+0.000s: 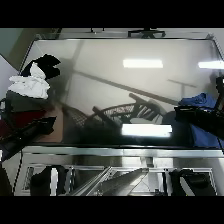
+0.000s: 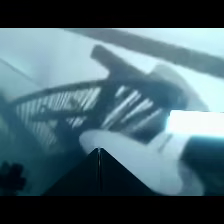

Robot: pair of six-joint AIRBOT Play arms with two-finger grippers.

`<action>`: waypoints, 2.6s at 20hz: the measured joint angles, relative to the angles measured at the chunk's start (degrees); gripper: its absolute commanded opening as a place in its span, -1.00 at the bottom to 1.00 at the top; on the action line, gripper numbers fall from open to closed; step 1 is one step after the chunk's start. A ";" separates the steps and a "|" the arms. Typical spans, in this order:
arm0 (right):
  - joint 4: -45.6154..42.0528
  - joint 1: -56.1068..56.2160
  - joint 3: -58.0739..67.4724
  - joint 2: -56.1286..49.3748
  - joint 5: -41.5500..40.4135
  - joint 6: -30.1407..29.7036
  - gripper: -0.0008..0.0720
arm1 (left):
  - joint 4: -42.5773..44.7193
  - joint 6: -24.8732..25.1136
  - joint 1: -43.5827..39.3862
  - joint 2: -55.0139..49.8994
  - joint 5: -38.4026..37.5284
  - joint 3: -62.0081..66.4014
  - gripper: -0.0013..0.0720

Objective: Fold the shirts.

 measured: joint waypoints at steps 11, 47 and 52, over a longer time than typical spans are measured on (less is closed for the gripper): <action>-0.13 0.00 0.00 0.00 0.13 0.00 -0.93 | 11.61 0.46 -1.29 -13.55 10.03 10.27 0.98; 0.70 0.00 0.00 0.00 0.04 0.04 -0.93 | 42.07 2.82 -11.13 -110.44 33.64 84.35 -0.88; 0.92 0.00 0.00 0.00 0.04 0.04 -0.93 | 38.64 2.36 -11.41 -106.16 37.09 85.20 0.95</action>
